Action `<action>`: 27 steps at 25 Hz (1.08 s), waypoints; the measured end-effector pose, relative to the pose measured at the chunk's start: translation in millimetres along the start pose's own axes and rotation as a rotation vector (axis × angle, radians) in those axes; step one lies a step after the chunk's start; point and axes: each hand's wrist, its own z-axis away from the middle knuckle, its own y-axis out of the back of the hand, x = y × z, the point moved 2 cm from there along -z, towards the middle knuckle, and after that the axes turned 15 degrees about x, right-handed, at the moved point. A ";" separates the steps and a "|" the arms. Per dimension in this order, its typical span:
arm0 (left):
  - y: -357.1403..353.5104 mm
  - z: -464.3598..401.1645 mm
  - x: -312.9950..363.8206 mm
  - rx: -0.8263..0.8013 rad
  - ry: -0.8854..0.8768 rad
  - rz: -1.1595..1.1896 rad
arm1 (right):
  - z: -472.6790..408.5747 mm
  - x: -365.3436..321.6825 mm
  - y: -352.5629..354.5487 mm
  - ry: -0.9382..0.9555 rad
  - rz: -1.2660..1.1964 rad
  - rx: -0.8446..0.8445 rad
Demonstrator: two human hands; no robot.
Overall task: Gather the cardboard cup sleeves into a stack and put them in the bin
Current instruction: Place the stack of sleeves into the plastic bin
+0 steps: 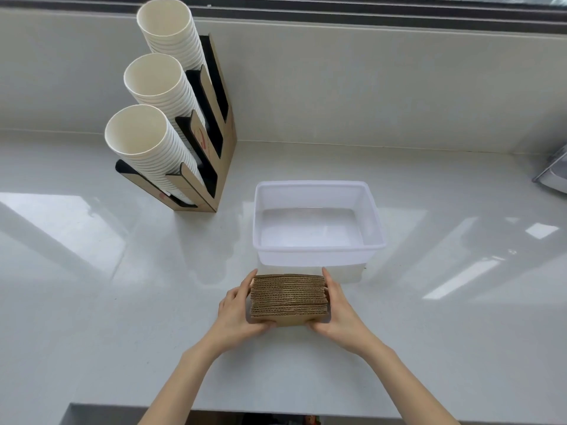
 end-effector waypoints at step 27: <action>19.8 4.1 63.7 0.076 0.050 0.838 | 3.0 -45.8 11.4 -0.295 -0.786 -0.006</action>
